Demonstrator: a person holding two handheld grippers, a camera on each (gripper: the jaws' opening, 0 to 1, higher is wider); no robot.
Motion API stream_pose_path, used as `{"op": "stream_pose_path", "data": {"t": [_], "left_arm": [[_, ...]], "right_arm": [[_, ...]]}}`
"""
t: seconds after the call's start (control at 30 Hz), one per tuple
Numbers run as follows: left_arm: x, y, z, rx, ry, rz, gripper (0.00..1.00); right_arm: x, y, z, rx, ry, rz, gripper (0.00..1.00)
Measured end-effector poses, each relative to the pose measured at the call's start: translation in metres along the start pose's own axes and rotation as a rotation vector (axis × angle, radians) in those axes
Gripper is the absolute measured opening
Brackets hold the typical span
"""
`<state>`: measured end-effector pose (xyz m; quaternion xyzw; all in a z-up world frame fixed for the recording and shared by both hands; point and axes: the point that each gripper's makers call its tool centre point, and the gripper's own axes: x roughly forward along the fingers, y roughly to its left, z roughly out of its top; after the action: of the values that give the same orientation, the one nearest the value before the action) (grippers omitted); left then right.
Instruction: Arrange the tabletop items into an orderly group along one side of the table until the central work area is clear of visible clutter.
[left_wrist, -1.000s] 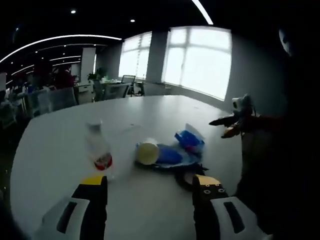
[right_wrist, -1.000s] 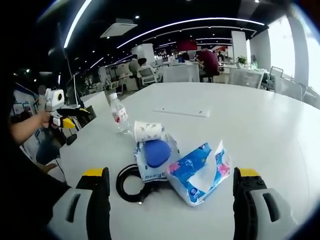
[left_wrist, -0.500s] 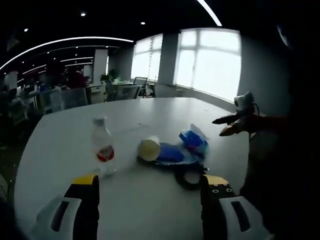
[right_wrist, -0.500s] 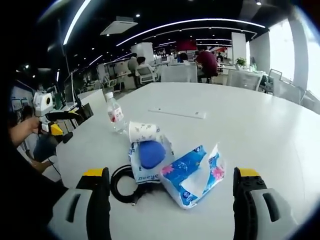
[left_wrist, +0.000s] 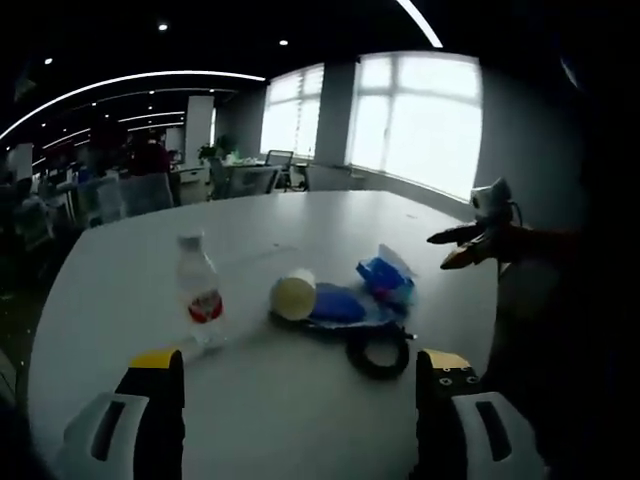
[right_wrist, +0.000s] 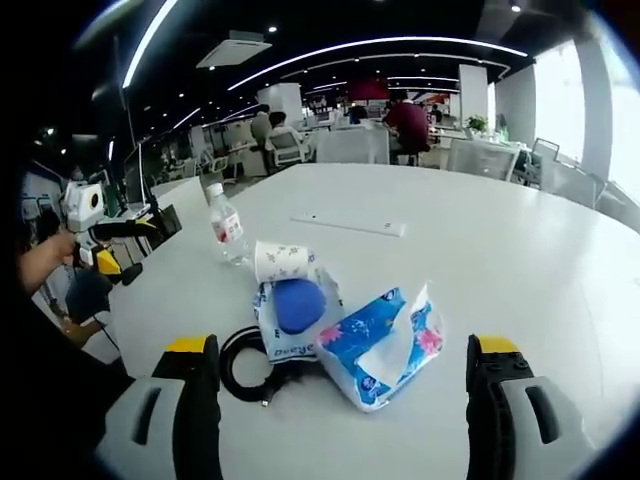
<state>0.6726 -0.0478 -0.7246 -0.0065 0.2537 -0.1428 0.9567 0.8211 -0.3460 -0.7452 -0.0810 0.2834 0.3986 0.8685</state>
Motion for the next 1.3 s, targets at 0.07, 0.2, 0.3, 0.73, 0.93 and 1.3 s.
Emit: {"op": "stream_pose_path", "data": {"t": [0.07, 0.2, 0.3, 0.73, 0.93, 1.3], "left_arm": [[0.000, -0.001, -0.001, 0.004, 0.004, -0.006, 0.98], [0.000, -0.001, -0.002, 0.004, 0.009, -0.009, 0.99], [-0.001, 0.000, -0.001, 0.001, 0.008, -0.002, 0.99], [-0.003, 0.004, 0.005, -0.001, -0.020, 0.011, 0.99], [-0.004, 0.006, 0.003, 0.007, -0.016, 0.021, 0.98], [-0.005, 0.007, 0.003, -0.003, -0.029, 0.024, 0.97]], "right_arm": [[-0.001, 0.002, 0.002, -0.004, 0.000, -0.004, 1.00], [0.001, 0.006, 0.008, -0.011, -0.004, -0.001, 1.00], [0.005, 0.010, 0.013, -0.019, -0.003, 0.005, 1.00], [0.028, 0.037, 0.033, -0.086, 0.010, 0.048, 0.98], [0.040, 0.049, 0.040, -0.117, 0.019, 0.069, 0.95], [0.062, 0.063, 0.055, -0.167, 0.020, 0.067, 0.86]]}}
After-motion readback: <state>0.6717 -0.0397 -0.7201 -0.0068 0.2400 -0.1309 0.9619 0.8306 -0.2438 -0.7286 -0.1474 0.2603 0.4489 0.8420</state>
